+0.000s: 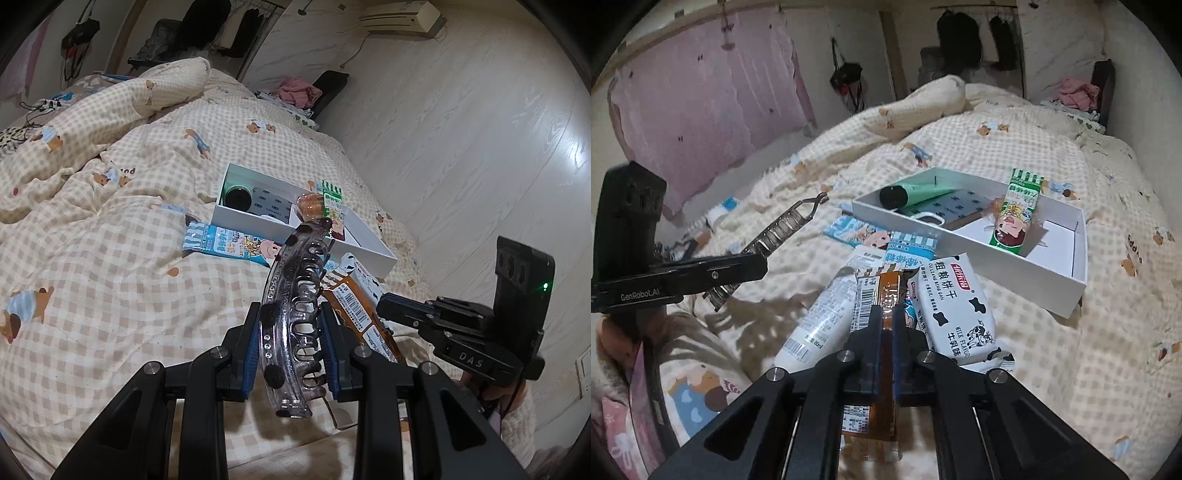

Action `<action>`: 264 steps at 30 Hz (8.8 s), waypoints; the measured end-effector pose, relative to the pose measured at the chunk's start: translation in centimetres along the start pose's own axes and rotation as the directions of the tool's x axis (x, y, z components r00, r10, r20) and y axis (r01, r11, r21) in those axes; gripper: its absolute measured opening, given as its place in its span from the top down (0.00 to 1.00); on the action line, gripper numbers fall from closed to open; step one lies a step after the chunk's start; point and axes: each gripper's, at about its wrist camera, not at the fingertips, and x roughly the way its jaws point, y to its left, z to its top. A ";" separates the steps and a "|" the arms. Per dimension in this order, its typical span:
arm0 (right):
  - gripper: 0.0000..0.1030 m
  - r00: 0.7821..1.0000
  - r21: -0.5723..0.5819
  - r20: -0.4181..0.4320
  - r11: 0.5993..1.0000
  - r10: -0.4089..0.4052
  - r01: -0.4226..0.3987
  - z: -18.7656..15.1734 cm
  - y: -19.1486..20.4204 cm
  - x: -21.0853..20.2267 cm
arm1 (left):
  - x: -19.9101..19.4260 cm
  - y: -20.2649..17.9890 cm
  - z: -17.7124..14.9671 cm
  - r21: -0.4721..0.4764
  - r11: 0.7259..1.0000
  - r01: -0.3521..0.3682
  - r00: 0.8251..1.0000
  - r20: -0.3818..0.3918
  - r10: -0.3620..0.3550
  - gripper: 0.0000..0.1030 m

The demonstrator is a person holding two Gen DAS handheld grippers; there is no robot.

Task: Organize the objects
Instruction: 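Grasp the orange-striped biscuit stick pack with the right gripper, then carry the claw clip and biscuit pack over the white box with both grippers, then lower and release the claw clip and biscuit pack into the box with both grippers, then move the left gripper down over the white lotion tube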

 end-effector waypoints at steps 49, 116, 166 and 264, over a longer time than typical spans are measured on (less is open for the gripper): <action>0.69 0.978 -0.058 -0.174 0.993 -0.115 0.106 1.7 -2.3 0.6 | 0.1 0.3 -0.1 -0.021 1.000 0.018 1.000 0.000 -0.018 0.69; 0.70 0.978 0.325 0.207 0.944 -0.010 -0.060 6.7 -11.5 -3.9 | 4.8 -1.7 13.3 0.023 0.999 0.029 0.999 0.042 -0.030 0.69; 0.70 0.927 0.462 0.231 0.872 -0.296 0.163 5.7 -15.7 3.7 | 17.9 -1.1 11.5 0.092 0.994 -0.055 0.997 -0.044 0.059 0.69; 0.00 0.954 0.256 0.258 0.963 -0.153 0.085 -0.6 -4.5 -4.2 | 5.9 -3.5 2.3 0.303 0.953 -0.025 0.990 -0.127 0.066 0.16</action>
